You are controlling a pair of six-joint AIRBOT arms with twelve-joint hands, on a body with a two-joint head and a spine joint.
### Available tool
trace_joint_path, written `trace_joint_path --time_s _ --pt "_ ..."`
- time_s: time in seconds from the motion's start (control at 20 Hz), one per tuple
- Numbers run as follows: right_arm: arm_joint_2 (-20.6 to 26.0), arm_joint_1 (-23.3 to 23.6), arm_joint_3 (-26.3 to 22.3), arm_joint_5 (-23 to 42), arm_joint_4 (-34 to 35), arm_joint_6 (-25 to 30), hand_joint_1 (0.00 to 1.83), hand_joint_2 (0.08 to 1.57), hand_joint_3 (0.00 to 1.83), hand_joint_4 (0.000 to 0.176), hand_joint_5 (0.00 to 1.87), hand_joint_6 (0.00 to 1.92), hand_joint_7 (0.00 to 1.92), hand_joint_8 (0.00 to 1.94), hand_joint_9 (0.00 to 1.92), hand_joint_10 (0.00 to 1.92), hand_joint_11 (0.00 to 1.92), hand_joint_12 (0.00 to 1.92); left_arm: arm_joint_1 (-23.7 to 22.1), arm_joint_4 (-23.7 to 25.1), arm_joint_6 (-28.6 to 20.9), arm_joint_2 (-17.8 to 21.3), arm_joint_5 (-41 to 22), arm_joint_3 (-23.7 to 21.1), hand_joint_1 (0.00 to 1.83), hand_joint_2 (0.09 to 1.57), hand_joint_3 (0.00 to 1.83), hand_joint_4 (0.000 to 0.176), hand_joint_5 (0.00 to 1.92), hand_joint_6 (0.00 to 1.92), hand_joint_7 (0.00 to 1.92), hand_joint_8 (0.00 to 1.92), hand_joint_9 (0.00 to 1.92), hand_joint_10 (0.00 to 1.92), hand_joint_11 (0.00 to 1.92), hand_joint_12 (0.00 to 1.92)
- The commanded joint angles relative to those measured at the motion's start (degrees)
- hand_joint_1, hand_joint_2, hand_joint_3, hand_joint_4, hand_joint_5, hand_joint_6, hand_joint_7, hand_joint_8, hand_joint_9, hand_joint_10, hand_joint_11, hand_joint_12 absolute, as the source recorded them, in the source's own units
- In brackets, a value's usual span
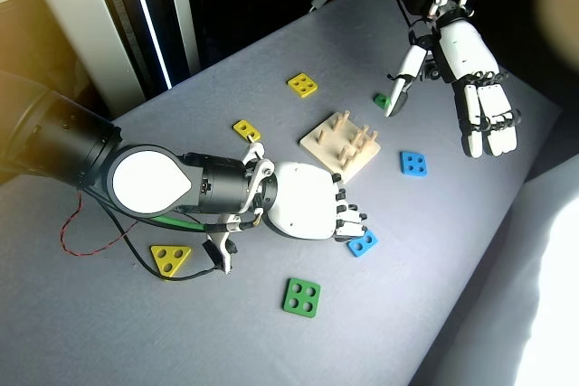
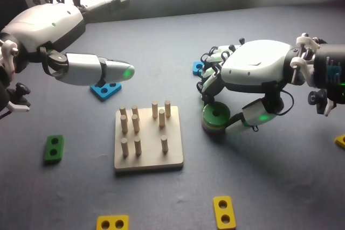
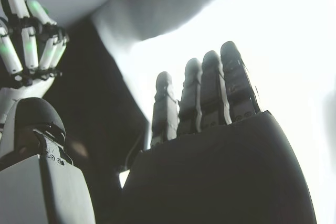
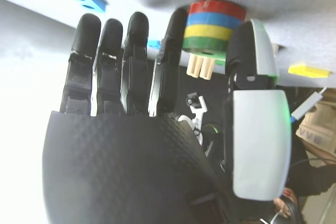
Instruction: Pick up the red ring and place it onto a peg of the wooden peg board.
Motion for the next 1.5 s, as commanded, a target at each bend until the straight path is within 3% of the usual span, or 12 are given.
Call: trace_joint_path --time_s 0.0,0.1,0.35,0.4,0.5,0.7,0.95,1.05,1.1,1.2,1.35,1.45 --pt "-0.4 0.0 0.0 1.6 0.1 -0.1 1.03 1.18 0.0 0.02 0.85 1.2 0.43 0.42 0.08 0.87 0.0 1.5 -0.9 0.1 -0.2 0.4 -6.8 0.1 0.46 0.99 0.0 0.152 0.12 0.0 0.07 0.0 0.03 0.0 0.0 0.17" --pt "-0.4 0.0 0.0 1.7 0.1 -0.1 1.05 1.18 0.0 0.0 0.86 1.19 0.41 0.48 0.07 0.92 0.0 1.52 -0.8 0.1 -0.2 0.4 -6.8 0.1 0.46 0.99 0.0 0.157 0.12 0.0 0.07 0.0 0.04 0.0 0.0 0.17" --pt "-0.1 0.3 0.0 3.8 0.1 1.2 1.06 1.15 0.0 0.0 0.91 1.1 0.44 0.52 0.11 0.9 0.0 1.49 -0.2 -0.2 -0.2 0.4 -6.8 0.2 0.44 0.98 0.0 0.162 0.11 0.0 0.07 0.0 0.04 0.0 0.0 0.2" --pt "0.0 0.4 0.0 4.3 0.1 1.5 1.05 1.16 0.0 0.023 0.9 1.13 0.43 0.52 0.1 0.9 0.0 1.45 -0.1 -0.3 -0.2 0.5 -6.8 0.2 0.44 0.99 0.0 0.156 0.11 0.0 0.07 0.0 0.04 0.0 0.0 0.2" --pt "0.3 0.6 -0.1 5.3 0.1 2.0 1.04 1.17 0.0 0.028 0.88 1.16 0.41 0.53 0.08 0.91 0.0 1.37 0.2 -0.6 -0.2 0.5 -6.8 0.3 0.43 0.98 0.0 0.163 0.1 0.0 0.06 0.0 0.03 0.0 0.0 0.19" --pt "1.0 1.2 -0.8 6.4 0.1 2.4 1.06 1.17 0.0 0.0 0.88 1.15 0.42 0.53 0.12 0.85 0.0 1.25 0.6 -1.0 -0.2 0.5 -6.9 0.4 0.47 0.98 0.0 0.15 0.12 0.0 0.08 0.0 0.04 0.0 0.0 0.2" --pt "1.6 2.2 -1.7 7.9 0.1 2.4 1.05 1.16 0.0 0.011 0.88 1.15 0.42 0.55 0.1 0.96 0.0 1.58 1.0 -1.8 -0.2 0.5 -6.9 0.7 0.46 0.98 0.0 0.163 0.11 0.0 0.06 0.0 0.03 0.0 0.0 0.18" --pt "2.0 3.1 -2.4 8.9 0.1 2.4 1.01 1.17 0.0 0.083 0.86 1.18 0.39 0.56 0.09 0.94 0.0 1.55 1.1 -2.4 0.4 0.5 -6.9 0.7 0.43 0.98 0.0 0.158 0.1 0.0 0.06 0.0 0.04 0.0 0.0 0.21" --pt "2.0 3.5 -2.5 9.4 0.1 2.4 1.01 1.17 0.0 0.077 0.86 1.18 0.4 0.56 0.09 0.94 0.0 1.56 1.2 -2.6 0.6 0.6 -6.9 0.7 0.43 0.98 0.0 0.156 0.1 0.0 0.06 0.0 0.04 0.0 0.0 0.22" --pt "2.0 4.2 -2.7 10.1 0.2 2.4 0.99 1.18 0.0 0.119 0.85 1.2 0.35 0.6 0.05 0.98 0.0 1.58 1.2 -2.8 0.8 0.6 -6.9 0.8 0.43 0.98 0.0 0.164 0.1 0.0 0.05 0.0 0.04 0.0 0.0 0.24" --pt "2.1 4.9 -3.1 11.1 0.4 2.4 0.99 1.18 0.0 0.11 0.85 1.21 0.29 0.74 0.01 1.0 0.0 1.62 1.4 -3.1 0.9 0.6 -6.9 0.8 0.46 0.99 0.0 0.156 0.1 0.0 0.05 0.0 0.04 0.0 0.0 0.24" --pt "2.3 5.2 -3.6 11.9 0.5 2.4 1.03 1.17 0.0 0.04 0.87 1.18 0.35 0.68 0.07 0.92 0.0 1.6 1.5 -3.3 1.0 0.6 -6.9 0.9 0.44 0.99 0.0 0.165 0.1 0.0 0.05 0.0 0.03 0.0 0.0 0.2"
